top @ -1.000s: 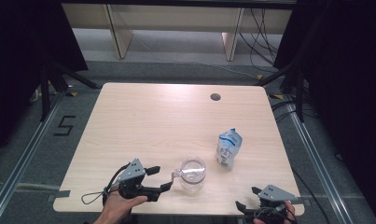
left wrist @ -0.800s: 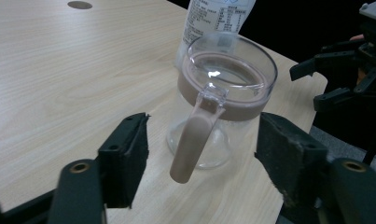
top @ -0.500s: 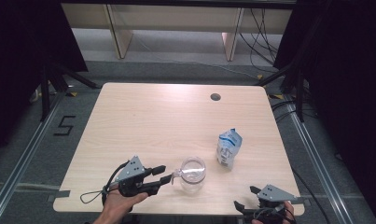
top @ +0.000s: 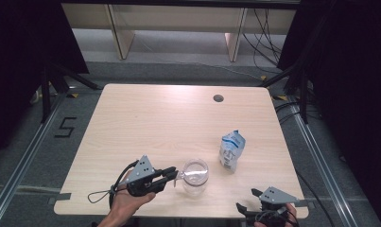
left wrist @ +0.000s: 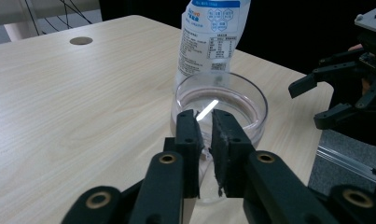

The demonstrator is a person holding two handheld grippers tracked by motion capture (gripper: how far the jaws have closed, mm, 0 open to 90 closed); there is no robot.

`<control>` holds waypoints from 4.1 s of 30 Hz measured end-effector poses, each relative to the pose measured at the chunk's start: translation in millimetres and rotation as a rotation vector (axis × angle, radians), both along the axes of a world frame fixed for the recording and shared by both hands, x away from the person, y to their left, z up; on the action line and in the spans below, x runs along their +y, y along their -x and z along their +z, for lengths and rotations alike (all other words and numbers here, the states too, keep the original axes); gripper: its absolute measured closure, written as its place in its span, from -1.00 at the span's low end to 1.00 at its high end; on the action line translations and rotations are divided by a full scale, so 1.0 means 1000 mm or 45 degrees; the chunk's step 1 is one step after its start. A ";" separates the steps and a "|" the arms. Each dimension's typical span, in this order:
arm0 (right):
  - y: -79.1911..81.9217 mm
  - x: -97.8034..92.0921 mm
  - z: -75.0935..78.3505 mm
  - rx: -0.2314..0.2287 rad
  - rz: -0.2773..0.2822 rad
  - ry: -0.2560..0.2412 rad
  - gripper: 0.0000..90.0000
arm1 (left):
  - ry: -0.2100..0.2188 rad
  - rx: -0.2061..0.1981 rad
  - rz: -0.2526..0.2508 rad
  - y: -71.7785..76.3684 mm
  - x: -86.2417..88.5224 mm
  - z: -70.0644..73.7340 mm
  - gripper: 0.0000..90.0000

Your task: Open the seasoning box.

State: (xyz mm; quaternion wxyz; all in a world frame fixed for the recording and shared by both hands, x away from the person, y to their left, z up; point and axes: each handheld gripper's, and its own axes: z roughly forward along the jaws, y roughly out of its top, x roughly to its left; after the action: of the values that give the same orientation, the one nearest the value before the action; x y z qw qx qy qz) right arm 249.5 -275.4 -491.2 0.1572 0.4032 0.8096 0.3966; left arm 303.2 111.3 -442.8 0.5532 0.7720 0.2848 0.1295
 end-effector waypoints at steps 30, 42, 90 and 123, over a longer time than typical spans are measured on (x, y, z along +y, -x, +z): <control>-0.007 0.018 0.012 -0.156 0.092 -0.064 0.13 | -0.012 0.009 -0.027 -0.009 -0.006 -0.009 0.96; -0.021 0.041 0.022 -0.261 0.172 -0.066 0.61 | 0.001 0.005 -0.018 -0.007 -0.007 -0.011 0.96; -0.044 0.077 0.030 -0.340 0.274 -0.093 0.91 | 0.011 0.013 0.011 -0.003 -0.006 -0.015 0.97; -0.037 0.104 0.055 -0.405 0.321 -0.142 0.91 | -0.114 0.064 0.009 0.023 0.023 -0.037 -0.40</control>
State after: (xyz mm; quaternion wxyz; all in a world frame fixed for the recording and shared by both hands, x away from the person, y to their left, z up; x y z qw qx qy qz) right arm 286.7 -171.6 -436.4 0.2097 0.2390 0.7954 0.5160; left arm 280.7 134.4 -479.3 0.5104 0.7980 0.2952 0.1246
